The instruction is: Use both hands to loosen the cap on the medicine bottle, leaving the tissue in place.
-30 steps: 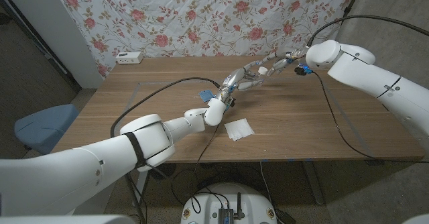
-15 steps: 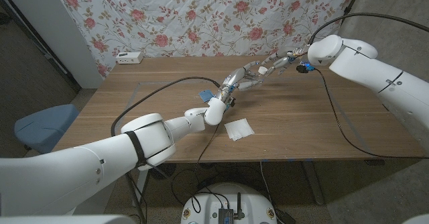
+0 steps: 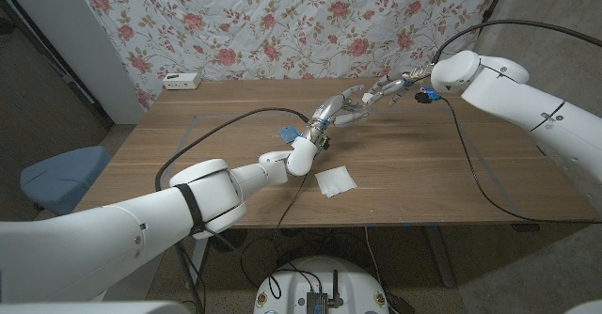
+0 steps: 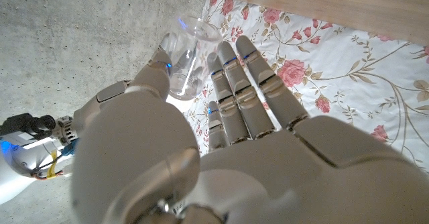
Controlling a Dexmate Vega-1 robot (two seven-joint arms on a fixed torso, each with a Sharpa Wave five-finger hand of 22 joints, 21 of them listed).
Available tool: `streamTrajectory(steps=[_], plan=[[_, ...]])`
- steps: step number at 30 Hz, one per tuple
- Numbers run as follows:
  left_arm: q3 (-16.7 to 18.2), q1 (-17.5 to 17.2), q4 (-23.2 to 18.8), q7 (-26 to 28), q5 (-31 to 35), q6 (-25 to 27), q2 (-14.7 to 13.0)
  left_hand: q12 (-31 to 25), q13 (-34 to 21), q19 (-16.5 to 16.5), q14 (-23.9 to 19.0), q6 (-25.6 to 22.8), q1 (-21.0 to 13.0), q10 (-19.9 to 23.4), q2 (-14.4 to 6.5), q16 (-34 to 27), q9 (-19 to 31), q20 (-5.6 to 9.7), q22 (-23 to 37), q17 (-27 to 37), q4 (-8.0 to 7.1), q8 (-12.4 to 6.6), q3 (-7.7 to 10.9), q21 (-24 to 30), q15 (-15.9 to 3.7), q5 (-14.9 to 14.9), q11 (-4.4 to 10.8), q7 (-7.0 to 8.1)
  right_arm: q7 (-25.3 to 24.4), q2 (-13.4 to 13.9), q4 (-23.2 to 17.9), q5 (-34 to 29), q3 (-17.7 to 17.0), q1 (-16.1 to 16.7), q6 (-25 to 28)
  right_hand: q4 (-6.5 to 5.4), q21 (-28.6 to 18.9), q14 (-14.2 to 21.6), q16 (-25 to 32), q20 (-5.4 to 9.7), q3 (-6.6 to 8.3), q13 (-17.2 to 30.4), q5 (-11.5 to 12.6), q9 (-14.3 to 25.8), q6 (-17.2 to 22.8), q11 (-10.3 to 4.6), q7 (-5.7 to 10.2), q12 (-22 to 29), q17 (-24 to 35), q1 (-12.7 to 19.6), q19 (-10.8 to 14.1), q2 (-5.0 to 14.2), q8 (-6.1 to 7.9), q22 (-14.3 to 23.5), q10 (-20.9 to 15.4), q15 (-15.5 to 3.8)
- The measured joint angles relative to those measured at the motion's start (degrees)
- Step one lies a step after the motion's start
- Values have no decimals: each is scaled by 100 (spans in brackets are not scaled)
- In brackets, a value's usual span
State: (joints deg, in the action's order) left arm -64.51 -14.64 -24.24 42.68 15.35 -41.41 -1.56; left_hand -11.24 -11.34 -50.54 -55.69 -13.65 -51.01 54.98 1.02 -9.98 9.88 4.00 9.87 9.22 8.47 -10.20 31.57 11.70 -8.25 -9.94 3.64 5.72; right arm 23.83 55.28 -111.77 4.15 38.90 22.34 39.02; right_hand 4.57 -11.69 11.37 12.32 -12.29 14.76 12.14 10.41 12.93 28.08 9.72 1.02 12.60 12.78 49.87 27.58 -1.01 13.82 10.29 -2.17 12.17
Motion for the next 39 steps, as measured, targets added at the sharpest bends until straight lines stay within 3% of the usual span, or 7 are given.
streamTrajectory(steps=[12,23,39], plan=[[20,-41,-57,34,49,-36,-19,-4,4,0,0,231,0,0,0,0,0,0,1,0,0,29,-1,0,1,5,0,-193,-271,-22,-82,20,-69,131,16,16,-1,184,89,17,-30,0,45,53,421,14,31,34,-28,-96,152,37,204,0,-239,-40],[48,-69,-116,73,107,-64,-38,4,4,0,-9,272,1,0,1,0,0,0,1,0,-10,29,9,0,8,17,0,-152,-485,-11,-209,14,-111,230,81,124,-43,317,132,21,1,-13,45,133,785,-28,31,34,-55,-26,267,106,385,-1,-381,-112],[152,-181,-413,105,254,-50,-165,-4,1,0,-9,272,3,-1,3,0,0,0,1,0,-9,-1,10,0,9,-6,1,-152,-739,47,-448,-79,-142,364,210,312,-43,470,133,10,89,-16,45,212,1271,-131,225,55,-53,199,399,122,656,-16,-590,-204]])
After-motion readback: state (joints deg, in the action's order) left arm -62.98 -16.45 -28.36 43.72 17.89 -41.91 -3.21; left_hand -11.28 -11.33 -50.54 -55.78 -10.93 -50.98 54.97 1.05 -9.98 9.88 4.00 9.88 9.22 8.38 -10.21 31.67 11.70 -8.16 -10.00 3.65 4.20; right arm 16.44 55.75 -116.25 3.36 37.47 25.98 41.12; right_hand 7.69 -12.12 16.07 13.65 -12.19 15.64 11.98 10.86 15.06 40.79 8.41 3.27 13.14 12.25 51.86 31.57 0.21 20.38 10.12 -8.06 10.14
